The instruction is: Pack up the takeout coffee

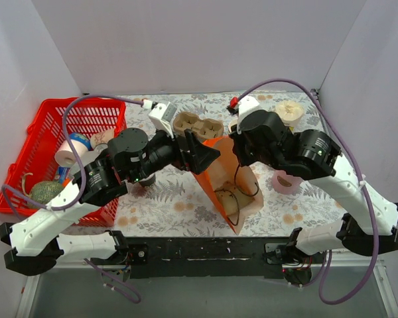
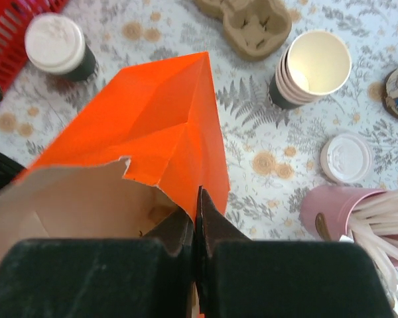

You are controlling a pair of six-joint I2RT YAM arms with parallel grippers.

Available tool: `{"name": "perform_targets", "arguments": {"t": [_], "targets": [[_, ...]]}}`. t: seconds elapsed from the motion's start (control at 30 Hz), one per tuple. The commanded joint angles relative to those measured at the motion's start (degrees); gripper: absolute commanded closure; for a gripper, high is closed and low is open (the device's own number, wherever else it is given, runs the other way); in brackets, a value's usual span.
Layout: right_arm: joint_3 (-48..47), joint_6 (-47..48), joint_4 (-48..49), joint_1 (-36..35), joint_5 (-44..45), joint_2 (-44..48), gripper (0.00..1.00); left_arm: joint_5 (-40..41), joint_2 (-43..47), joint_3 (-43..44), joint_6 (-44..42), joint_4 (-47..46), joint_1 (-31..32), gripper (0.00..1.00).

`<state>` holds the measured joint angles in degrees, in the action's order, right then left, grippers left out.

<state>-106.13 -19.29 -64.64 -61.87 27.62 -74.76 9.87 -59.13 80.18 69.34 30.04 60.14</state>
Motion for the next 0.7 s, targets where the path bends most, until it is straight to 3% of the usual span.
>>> {"name": "perform_targets", "arguments": {"t": [0.0, 0.37, 0.53, 0.63, 0.67], "targets": [[-1.0, 2.1, -10.0, 0.1, -4.7, -3.4, 0.99, -9.3, -3.7, 4.5, -2.3, 2.3, 0.2, 0.02], [1.6, 4.8, -9.3, 4.5, -7.0, -5.5, 0.99, -3.0, -5.2, 2.2, -2.5, 7.0, 0.2, 0.02], [4.5, 8.2, -4.8, 8.4, -14.0, -5.8, 0.98, -4.2, -8.6, 1.9, -3.2, 8.5, 0.2, 0.02], [5.8, 9.7, -2.6, 11.0, -15.7, -6.9, 0.95, -0.6, -11.8, 3.0, -2.7, 10.1, 0.2, 0.02], [6.4, 10.4, -1.5, 11.9, -16.1, -7.3, 0.94, 0.7, -12.5, 3.3, -2.3, 10.6, 0.2, 0.08]]}}
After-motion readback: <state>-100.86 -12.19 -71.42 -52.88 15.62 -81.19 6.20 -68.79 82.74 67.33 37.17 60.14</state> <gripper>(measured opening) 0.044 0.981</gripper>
